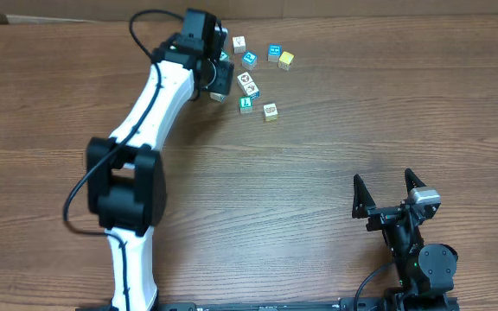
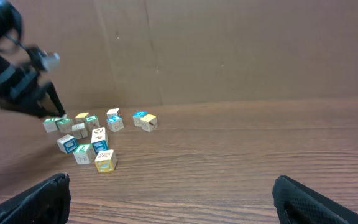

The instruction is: Form a horizontal line

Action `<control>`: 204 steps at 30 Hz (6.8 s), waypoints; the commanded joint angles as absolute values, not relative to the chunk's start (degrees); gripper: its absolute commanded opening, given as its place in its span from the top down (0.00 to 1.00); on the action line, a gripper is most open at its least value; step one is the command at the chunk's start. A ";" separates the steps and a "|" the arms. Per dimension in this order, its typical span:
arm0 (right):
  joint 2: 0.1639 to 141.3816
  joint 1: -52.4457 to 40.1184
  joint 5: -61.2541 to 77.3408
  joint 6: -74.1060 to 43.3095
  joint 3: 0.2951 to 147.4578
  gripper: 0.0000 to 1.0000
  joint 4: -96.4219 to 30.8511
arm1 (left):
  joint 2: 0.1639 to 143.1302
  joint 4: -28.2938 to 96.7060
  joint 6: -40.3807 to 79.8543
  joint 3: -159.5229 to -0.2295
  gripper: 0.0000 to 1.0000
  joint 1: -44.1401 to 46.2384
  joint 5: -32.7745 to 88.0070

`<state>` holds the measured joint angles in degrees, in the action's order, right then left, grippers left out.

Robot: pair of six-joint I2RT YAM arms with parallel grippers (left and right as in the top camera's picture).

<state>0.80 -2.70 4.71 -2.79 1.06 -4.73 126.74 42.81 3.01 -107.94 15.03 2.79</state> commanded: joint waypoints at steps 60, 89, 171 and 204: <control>0.16 -2.50 5.06 -2.52 0.47 0.00 -4.43 | 133.82 32.49 2.35 -103.88 0.68 15.68 -0.47; 0.16 -2.50 5.06 -2.52 0.47 0.00 -4.43 | 105.34 54.48 15.70 -103.90 0.80 17.58 -5.10; 0.16 -2.50 5.06 -2.52 0.47 0.00 -4.43 | 112.75 26.37 28.25 -70.22 0.79 30.20 -14.81; 0.16 -2.50 5.06 -2.52 0.47 0.00 -4.43 | 112.75 26.52 28.29 -70.22 0.58 30.20 -14.55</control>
